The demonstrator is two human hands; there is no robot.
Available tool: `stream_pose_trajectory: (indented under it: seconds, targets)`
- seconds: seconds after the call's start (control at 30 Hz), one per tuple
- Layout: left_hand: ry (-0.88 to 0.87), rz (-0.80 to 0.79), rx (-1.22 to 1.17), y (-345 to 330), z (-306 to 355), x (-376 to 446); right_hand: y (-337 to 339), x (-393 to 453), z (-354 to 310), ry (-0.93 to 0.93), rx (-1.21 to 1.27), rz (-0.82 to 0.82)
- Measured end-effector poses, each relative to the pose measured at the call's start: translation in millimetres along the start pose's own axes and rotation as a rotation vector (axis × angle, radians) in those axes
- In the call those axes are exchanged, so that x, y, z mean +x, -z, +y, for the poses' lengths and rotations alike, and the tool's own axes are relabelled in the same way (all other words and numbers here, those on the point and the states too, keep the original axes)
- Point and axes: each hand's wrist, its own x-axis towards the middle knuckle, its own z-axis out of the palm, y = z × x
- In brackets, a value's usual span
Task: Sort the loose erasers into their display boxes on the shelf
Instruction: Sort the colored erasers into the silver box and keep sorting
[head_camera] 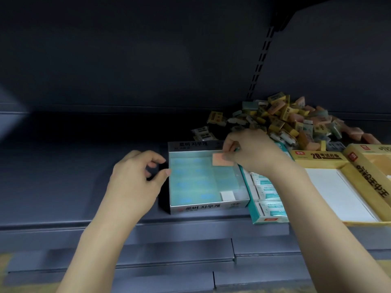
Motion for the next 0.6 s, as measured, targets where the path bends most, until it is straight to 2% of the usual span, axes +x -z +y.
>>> stream_pose_trajectory:
  seconds: [0.1,0.23,0.37,0.6]
  targets:
    - [0.010,-0.005,-0.003,0.0,0.7,1.3,-1.0,-1.6,0.2,0.022,-0.068,0.009]
    - [0.052,-0.019,-0.036,-2.6,2.6,2.5,0.4,-7.4,1.4,0.048,-0.045,-0.056]
    - [0.110,-0.068,-0.067,-7.1,6.5,3.7,-7.1,-5.4,4.0,0.087,-0.092,0.004]
    - [0.101,-0.122,-0.040,-10.8,12.8,4.5,-1.9,-4.8,7.5,0.133,-0.038,0.030]
